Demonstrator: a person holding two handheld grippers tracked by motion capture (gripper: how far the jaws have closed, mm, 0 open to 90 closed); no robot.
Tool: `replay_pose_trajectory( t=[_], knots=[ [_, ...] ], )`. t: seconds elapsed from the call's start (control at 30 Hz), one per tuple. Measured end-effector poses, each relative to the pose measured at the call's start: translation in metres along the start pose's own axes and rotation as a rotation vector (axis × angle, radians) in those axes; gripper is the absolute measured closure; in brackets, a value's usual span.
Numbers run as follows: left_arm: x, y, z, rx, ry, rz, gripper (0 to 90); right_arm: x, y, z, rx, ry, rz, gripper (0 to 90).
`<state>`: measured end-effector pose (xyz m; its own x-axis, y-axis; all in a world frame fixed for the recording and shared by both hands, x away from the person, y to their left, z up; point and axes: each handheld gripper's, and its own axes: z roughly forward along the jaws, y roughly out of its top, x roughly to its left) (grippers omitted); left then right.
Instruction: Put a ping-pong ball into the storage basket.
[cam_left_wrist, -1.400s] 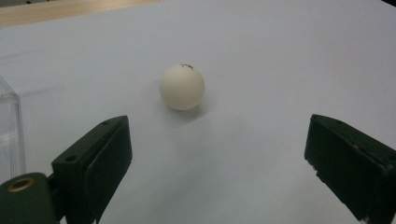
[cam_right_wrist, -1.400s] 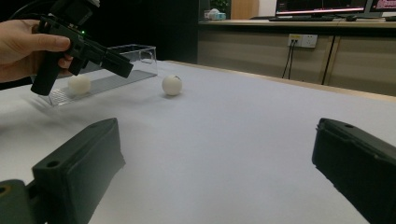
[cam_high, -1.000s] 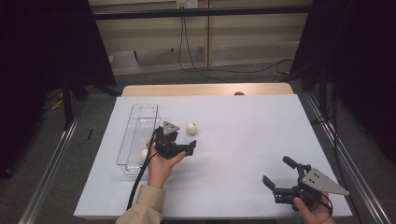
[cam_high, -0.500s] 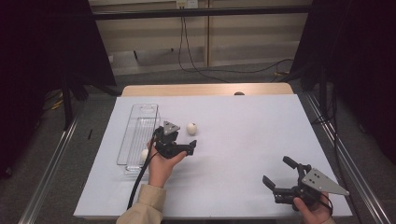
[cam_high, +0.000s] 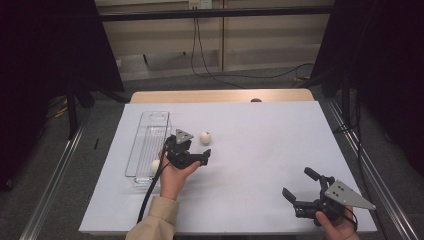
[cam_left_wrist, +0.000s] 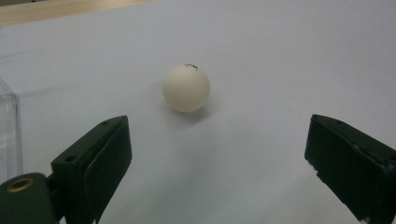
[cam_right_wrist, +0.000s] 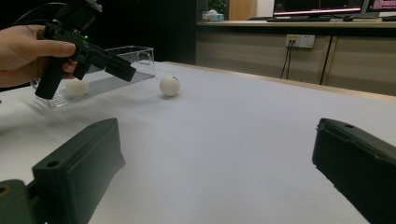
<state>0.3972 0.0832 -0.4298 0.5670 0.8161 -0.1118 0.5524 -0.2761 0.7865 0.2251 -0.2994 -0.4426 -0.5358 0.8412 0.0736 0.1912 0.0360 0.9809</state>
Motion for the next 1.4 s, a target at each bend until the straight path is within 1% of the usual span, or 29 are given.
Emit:
replay_pose_trajectory(
  t=[0.2,0.37,0.47,0.5,0.6,0.67,0.73,0.8,0.9,0.93,1.03,1.2,1.4],
  knots=[
    [0.001,0.000,0.002,0.002,0.006,-0.004,7.4,0.000,0.000,0.001,0.003,0.003,-0.005,0.9],
    [0.001,0.000,0.004,0.004,0.009,0.002,7.4,0.000,0.000,0.001,0.003,0.002,0.000,0.9],
    [0.001,0.000,0.005,0.007,0.012,-0.001,7.4,0.000,0.000,0.001,0.003,0.004,-0.002,0.9],
    [0.001,0.000,0.005,0.008,0.014,0.004,7.5,0.000,0.000,0.001,0.003,0.003,-0.002,0.9],
    [0.000,0.000,0.007,0.002,0.013,-0.005,7.5,0.000,0.000,0.001,0.003,0.002,0.000,0.9],
    [0.001,0.000,0.008,0.007,0.016,0.000,7.5,0.000,0.000,0.000,0.003,0.003,0.000,0.9],
    [0.000,0.000,0.009,0.006,0.013,-0.006,7.6,0.000,0.000,0.001,0.002,0.003,-0.001,0.9],
    [0.001,0.000,0.010,0.014,0.016,0.000,7.6,0.000,0.000,0.001,0.003,0.003,-0.002,0.9],
    [0.001,-0.001,0.013,0.015,0.019,-0.010,7.5,0.000,0.000,0.001,0.002,0.003,-0.003,0.9],
    [0.001,-0.001,0.013,0.018,0.020,-0.005,7.6,0.001,0.000,0.001,0.001,0.003,-0.003,0.9],
    [0.001,-0.002,0.016,0.019,0.022,-0.013,7.5,0.000,0.000,0.001,0.002,0.003,-0.003,0.9],
    [0.001,-0.002,0.018,0.017,0.021,-0.006,7.6,0.000,0.000,0.000,0.001,0.004,0.000,1.0],
    [0.000,-0.001,0.020,0.017,0.023,-0.015,7.8,0.001,0.000,0.000,0.001,0.003,-0.001,0.9]
  ],
)
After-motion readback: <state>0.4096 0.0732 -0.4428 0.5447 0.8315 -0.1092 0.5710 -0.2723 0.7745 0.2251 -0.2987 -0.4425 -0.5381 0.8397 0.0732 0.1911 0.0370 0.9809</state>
